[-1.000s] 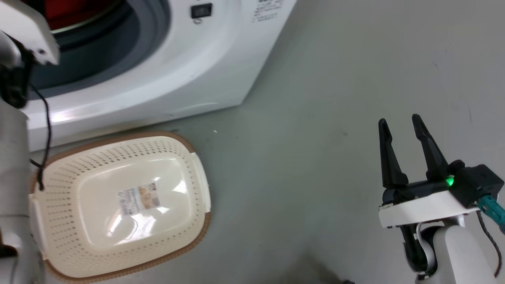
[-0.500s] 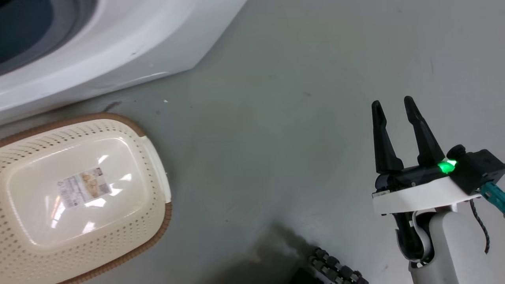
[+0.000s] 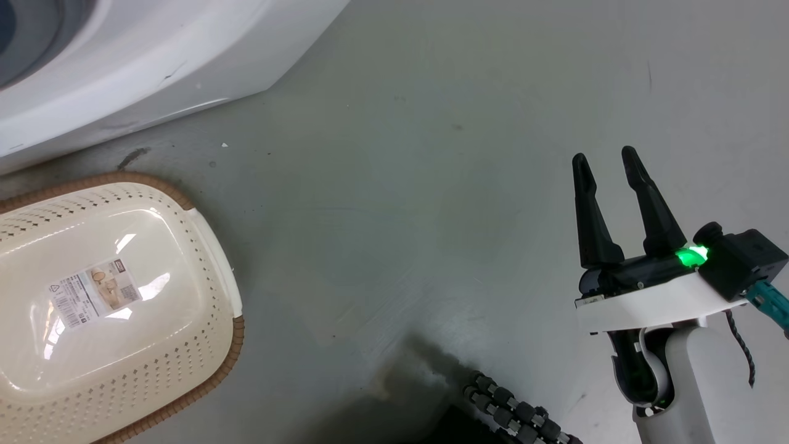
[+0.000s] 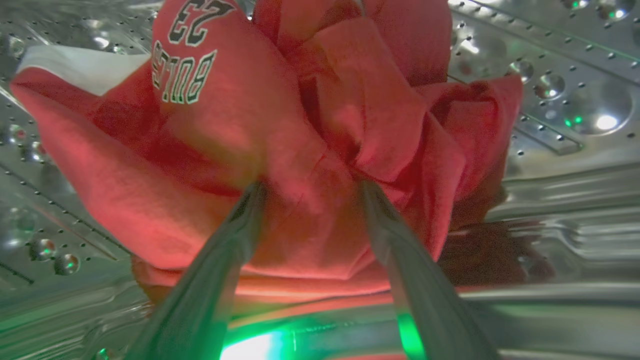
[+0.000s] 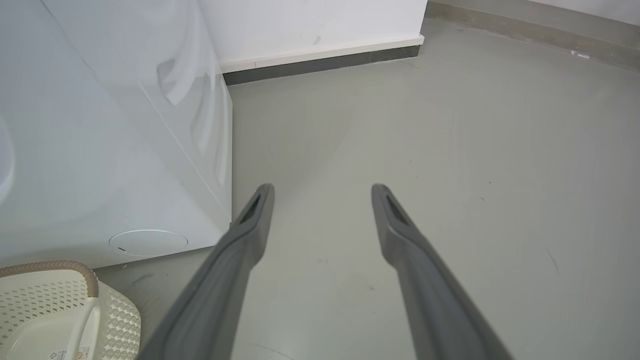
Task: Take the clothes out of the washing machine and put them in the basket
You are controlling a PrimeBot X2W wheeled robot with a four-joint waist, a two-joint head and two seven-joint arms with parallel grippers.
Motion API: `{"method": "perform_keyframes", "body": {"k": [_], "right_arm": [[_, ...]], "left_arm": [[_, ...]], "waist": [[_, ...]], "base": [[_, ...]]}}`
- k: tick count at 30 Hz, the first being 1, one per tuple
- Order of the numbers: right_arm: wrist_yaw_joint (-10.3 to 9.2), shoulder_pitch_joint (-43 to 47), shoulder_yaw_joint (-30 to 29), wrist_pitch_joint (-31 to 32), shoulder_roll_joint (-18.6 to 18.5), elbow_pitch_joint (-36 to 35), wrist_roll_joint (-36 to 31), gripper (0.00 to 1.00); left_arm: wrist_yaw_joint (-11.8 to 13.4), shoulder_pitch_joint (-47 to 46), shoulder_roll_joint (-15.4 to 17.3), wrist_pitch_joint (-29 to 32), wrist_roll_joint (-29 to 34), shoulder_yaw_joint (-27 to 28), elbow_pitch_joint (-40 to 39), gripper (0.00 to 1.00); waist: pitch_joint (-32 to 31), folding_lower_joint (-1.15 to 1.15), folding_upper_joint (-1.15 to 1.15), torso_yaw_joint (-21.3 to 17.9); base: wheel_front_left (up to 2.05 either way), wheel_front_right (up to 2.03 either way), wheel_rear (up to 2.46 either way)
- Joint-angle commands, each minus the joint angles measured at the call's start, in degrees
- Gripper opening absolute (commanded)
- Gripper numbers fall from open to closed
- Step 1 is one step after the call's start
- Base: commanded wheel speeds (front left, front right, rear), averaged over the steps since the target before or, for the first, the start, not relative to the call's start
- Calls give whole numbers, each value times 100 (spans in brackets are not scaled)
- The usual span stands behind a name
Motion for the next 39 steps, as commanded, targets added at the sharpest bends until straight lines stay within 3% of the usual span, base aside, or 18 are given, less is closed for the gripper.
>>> {"method": "perform_keyframes", "body": {"k": [1,3,4,5,19,26,34,39], "right_arm": [[-4,-77,6,-11,3,-20,16,100],[-4,-96,15,-11,4,-13,28,100],[-4,-100,16,-11,3,-11,35,100],[-4,-105,18,-11,4,-8,42,100],[-4,-125,-55,-11,3,23,27,100],[-4,-26,-209,-10,3,52,-77,100],[-4,185,-470,-10,0,86,-216,100],[-4,375,-596,-10,0,157,-383,100]], "left_arm": [[47,53,48,24,28,3,-84,100],[121,192,80,108,20,28,-216,37],[163,237,83,129,1,48,-283,25],[202,276,94,140,-8,67,-358,0],[643,531,180,-1223,255,85,-948,0],[756,856,-19,-2721,47,247,-572,0],[876,1836,-422,-4301,-366,551,73,0],[818,2402,-687,-5144,-600,673,341,0]], "waist": [[8,-1,0,-9],[15,-1,0,-27],[18,-1,0,-37],[18,-1,0,-47],[-112,-1,0,-56],[-498,-1,0,83],[-1256,-1,0,326],[-1783,-1,0,526]], "base": [[0,0,0],[0,0,0],[0,0,0],[0,0,0],[0,0,0],[0,0,0],[0,0,0],[0,0,0]]}}
